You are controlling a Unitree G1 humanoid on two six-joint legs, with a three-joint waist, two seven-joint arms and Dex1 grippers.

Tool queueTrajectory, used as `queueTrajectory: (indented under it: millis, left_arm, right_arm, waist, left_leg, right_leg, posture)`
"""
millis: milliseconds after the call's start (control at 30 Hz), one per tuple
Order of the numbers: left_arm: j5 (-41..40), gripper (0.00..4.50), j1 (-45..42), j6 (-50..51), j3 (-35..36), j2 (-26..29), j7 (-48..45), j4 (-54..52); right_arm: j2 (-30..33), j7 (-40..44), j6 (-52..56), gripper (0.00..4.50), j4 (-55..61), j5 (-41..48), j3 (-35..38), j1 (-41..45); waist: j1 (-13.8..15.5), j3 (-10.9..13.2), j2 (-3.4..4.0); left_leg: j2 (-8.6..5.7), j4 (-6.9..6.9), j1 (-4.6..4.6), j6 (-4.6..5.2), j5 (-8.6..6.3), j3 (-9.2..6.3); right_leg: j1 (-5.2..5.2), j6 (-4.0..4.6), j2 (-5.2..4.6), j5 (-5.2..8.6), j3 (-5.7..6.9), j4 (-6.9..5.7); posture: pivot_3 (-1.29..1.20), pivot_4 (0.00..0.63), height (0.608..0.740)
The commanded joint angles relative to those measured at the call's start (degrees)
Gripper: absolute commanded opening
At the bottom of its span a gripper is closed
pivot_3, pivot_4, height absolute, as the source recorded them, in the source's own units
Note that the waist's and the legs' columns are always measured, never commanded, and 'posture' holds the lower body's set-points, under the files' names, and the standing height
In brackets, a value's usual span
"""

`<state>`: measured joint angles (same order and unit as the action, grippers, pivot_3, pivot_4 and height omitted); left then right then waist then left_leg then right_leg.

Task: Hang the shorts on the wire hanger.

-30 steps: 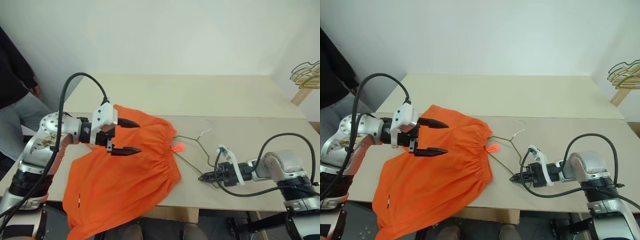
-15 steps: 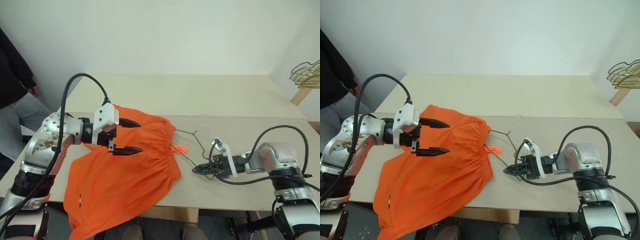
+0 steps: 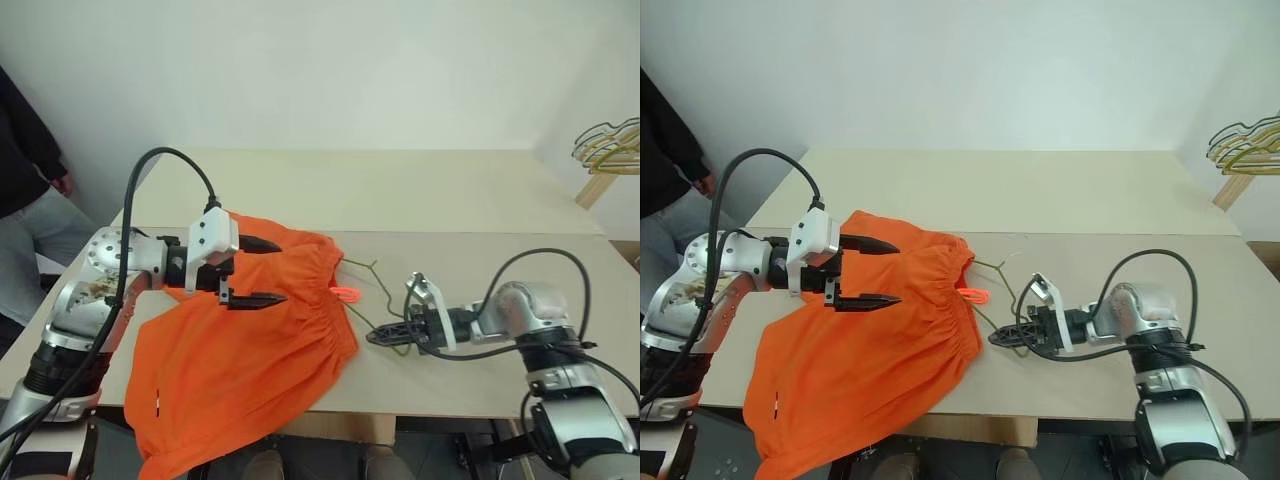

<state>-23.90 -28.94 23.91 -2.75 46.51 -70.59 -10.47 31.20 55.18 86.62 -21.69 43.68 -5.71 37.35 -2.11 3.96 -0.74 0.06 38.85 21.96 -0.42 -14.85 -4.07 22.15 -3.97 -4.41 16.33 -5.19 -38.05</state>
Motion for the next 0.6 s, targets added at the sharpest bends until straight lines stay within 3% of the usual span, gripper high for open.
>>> queueTrajectory:
  millis: [33,167,267,467,600]
  left_arm:
    - [0.04,4.47,-1.07,-0.79,0.61,0.09,0.45,-0.89]
    - [0.01,4.47,-0.42,-0.90,0.87,0.27,0.53,-1.39]
    - [0.15,4.47,-0.45,-1.05,0.93,0.35,0.59,-1.21]
    - [0.88,4.47,-2.14,-2.62,0.57,-0.23,0.15,0.87]
    - [2.33,4.47,-7.72,-6.06,-0.31,-2.09,-0.81,6.39]
  right_arm:
    - [-1.94,-1.78,-2.98,0.00,-3.93,-1.15,3.88,2.34]
    - [-3.30,-3.41,-4.76,0.00,-6.40,-2.00,6.72,3.25]
    - [-2.91,-4.82,-6.77,0.00,-2.01,-1.60,9.90,1.98]
    - [-2.91,-9.46,-16.61,0.00,20.77,-0.36,16.74,-8.09]
    - [-0.39,-9.00,-22.35,0.00,33.61,-1.97,14.63,-15.22]
  waist:
    - [-0.10,0.00,0.00]
    - [-0.15,-0.01,-0.01]
    - [-0.16,-0.02,-0.01]
    - [-0.01,-0.02,-0.01]
    - [-0.07,-0.05,0.00]
  left_leg:
    - [0.00,0.00,0.01,-0.01,0.01,-0.01]
    - [-0.01,0.01,0.04,-0.09,0.05,-0.04]
    - [-0.01,0.00,0.02,-0.12,0.07,-0.04]
    - [-0.01,0.00,0.14,-0.12,0.07,-0.13]
    - [-0.03,0.01,0.12,-0.12,0.07,-0.10]
  right_leg:
    - [0.01,0.00,0.00,0.00,0.01,0.00]
    - [0.02,0.00,-0.03,0.00,0.03,0.00]
    - [0.01,0.01,-0.02,-0.01,0.03,-0.02]
    - [0.07,0.00,-0.03,0.00,0.10,0.00]
    - [0.04,0.01,-0.04,-0.01,0.09,-0.01]
  posture:
    - [0.06,0.001,0.740]
    - [0.06,0.002,0.740]
    - [0.05,0.003,0.740]
    - [0.01,0.000,0.740]
    - [-0.03,0.000,0.740]
